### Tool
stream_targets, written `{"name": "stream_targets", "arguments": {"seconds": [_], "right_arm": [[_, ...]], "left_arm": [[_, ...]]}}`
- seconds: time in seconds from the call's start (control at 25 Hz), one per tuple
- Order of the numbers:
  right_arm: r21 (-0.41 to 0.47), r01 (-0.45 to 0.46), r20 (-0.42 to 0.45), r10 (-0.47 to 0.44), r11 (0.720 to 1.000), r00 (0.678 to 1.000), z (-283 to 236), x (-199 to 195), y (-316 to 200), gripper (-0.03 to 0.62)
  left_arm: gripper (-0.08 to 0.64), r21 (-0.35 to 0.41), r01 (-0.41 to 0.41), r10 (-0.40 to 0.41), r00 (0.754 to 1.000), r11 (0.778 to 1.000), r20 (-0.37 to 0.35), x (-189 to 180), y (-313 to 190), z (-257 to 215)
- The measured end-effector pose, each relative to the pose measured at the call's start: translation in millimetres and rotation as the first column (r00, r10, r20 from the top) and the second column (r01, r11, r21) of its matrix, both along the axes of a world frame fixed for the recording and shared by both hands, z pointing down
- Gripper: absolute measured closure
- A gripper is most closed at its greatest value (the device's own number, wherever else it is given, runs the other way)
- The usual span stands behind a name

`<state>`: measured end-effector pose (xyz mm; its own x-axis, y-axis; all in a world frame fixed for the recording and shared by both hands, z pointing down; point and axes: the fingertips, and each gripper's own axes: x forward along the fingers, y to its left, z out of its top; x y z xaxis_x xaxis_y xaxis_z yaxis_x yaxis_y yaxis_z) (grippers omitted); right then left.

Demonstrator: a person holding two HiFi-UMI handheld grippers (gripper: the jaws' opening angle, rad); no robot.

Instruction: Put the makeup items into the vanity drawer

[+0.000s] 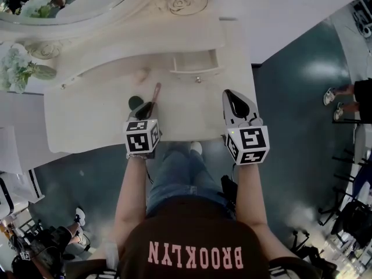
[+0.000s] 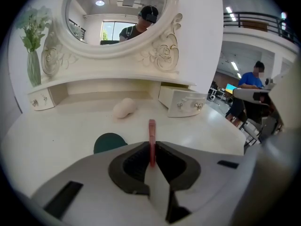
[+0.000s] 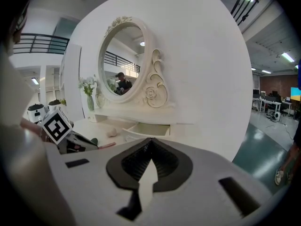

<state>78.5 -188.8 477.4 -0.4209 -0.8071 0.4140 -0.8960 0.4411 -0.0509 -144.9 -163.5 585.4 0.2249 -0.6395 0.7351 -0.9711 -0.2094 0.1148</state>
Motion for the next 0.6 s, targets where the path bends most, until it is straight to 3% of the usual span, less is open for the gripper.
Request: {"name": "stream_targets", "arguments": {"seconds": [0.6], "right_arm": [[0.139,-0.041,0.04,0.035,0.99,0.999,-61,21,-5,0.597]], "left_arm": [[0.522,0.172,0.04,-0.039,0.999,0.984,-0.01,-7,-17,-70]]}}
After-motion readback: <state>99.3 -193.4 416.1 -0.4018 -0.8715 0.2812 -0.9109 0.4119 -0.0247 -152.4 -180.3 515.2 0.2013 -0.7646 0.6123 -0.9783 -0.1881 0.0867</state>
